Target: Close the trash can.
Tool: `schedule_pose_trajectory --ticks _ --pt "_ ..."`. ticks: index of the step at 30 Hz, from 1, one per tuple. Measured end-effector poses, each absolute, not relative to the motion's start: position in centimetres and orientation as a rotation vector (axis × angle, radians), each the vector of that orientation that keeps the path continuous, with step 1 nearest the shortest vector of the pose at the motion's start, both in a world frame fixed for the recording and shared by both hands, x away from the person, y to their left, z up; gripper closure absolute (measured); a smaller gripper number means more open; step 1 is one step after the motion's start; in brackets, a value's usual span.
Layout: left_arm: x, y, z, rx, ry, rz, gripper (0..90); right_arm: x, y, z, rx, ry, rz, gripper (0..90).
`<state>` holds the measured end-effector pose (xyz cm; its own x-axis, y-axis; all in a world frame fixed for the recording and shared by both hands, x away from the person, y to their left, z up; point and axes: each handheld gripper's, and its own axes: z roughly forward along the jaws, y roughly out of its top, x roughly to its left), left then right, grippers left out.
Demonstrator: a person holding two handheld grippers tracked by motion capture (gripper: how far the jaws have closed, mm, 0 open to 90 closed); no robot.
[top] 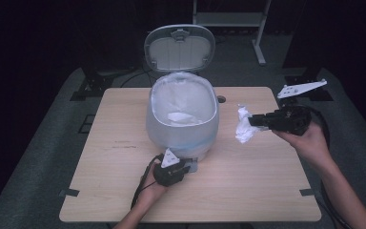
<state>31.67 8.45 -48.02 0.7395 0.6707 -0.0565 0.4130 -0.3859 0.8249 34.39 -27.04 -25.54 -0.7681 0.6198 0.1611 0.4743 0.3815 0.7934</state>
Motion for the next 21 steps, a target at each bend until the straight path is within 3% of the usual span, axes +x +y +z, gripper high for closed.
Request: schedule_pose_trajectory --ticks 21 --pt "31.6 8.4 -48.0 2.037 0.815 0.369 70.0 34.5 -26.1 -22.5 0.957 2.466 1.364 85.0"
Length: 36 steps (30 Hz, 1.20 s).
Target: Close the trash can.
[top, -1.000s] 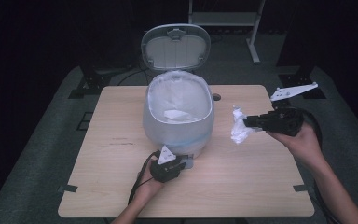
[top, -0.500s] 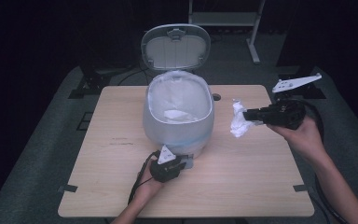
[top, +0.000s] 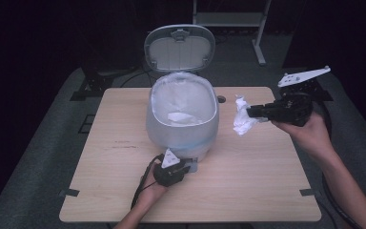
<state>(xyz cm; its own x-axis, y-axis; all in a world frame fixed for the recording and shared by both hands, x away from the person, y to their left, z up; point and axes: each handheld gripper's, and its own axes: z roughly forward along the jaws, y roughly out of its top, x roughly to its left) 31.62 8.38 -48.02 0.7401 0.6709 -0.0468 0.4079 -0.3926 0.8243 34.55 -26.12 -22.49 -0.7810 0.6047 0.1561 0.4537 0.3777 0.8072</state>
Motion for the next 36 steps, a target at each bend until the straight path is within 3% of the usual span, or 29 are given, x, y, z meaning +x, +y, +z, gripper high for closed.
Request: schedule_pose_trajectory --ticks 36 --pt "31.6 8.4 -48.0 2.037 0.815 0.366 69.9 35.4 -21.0 -17.8 0.807 2.504 1.392 85.0"
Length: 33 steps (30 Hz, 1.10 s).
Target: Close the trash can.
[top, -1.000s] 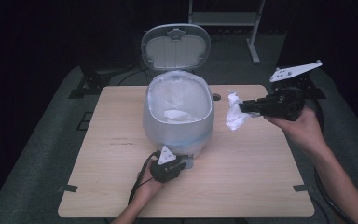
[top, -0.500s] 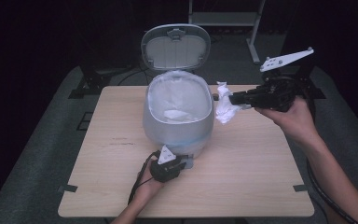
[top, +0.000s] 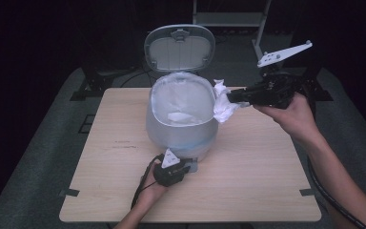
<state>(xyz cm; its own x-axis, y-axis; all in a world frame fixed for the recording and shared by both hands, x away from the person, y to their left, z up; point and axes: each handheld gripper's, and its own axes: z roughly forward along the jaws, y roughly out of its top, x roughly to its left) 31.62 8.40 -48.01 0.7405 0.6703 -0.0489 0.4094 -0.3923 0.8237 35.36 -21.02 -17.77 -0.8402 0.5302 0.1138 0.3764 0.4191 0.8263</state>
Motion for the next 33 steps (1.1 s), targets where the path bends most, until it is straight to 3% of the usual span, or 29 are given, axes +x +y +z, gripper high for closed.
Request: schedule_pose_trajectory --ticks 33 --pt "31.7 8.4 -48.0 2.032 0.817 0.362 69.9 37.4 -15.9 -16.9 0.752 2.559 1.398 85.0"
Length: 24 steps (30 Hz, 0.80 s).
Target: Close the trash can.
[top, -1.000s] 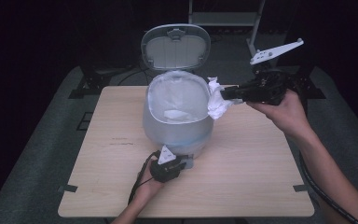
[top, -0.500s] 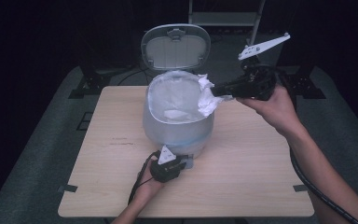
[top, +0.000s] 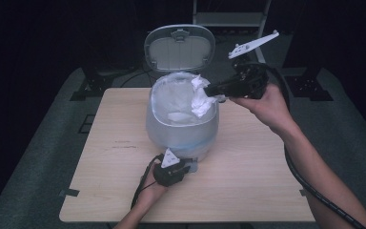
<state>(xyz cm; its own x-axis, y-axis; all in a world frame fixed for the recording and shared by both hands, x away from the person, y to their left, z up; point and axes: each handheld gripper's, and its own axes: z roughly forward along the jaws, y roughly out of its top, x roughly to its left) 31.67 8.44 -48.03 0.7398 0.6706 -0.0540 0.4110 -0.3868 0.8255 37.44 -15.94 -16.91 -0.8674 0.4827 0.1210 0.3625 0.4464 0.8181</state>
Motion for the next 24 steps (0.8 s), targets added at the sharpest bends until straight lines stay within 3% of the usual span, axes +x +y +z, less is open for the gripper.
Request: schedule_pose_trajectory --ticks 24 --pt "31.7 8.5 -48.0 2.031 0.818 0.359 69.9 39.6 -13.2 -18.0 0.778 2.588 1.364 84.9"
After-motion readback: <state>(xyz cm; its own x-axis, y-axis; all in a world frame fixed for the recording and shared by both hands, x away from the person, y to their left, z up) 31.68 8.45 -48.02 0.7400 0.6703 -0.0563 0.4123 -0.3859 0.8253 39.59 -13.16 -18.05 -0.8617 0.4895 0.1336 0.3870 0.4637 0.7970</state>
